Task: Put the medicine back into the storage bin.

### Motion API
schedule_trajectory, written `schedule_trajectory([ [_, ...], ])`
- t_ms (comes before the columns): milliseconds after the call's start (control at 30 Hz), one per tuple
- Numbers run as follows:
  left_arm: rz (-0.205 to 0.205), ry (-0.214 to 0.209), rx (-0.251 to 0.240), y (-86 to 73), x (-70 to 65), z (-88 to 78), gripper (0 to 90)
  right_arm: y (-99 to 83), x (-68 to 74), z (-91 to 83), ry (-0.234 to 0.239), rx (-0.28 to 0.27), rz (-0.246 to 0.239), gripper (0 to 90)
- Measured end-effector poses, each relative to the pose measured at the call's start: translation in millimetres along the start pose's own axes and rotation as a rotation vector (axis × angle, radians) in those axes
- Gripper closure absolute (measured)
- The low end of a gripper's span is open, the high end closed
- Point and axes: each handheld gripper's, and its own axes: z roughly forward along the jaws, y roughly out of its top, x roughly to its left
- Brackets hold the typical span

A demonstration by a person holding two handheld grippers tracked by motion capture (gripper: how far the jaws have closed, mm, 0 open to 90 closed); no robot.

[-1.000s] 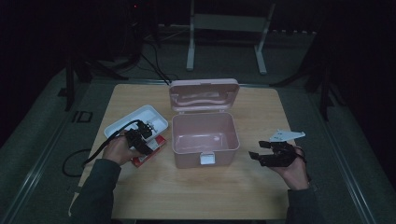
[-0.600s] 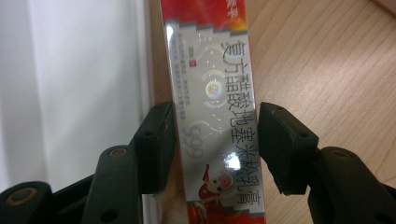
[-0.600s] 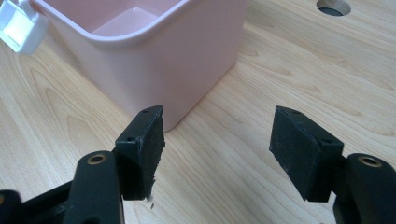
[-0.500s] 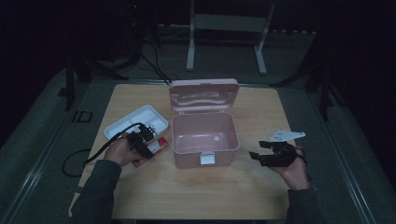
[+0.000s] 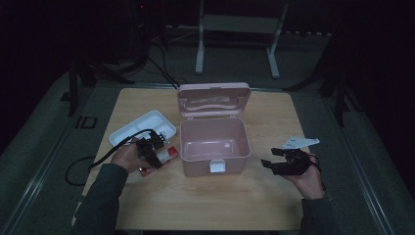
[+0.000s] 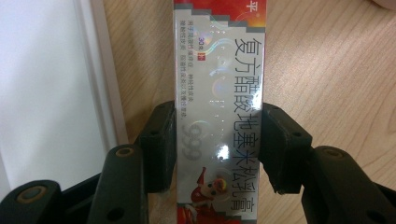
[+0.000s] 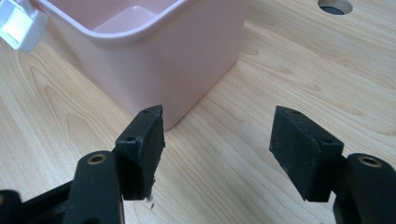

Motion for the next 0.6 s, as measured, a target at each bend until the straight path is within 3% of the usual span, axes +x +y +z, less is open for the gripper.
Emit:
schedule_trajectory([
  [267, 0.065, -0.002, 0.028, -2.3, -1.6, -6.7, 51.4, 0.0, -0.3, -0.5, 0.0, -0.001, 0.001, 34.8],
  [433, 0.085, -0.001, -0.058, -12.8, 1.0, -36.5, 51.3, -0.3, -0.7, 0.0, -0.001, 0.001, 0.001, 34.8],
  [600, 0.114, 0.016, -0.104, -20.9, 0.1, -75.5, 51.3, 0.2, 0.3, 0.2, 0.002, 0.003, -0.001, 34.8],
])
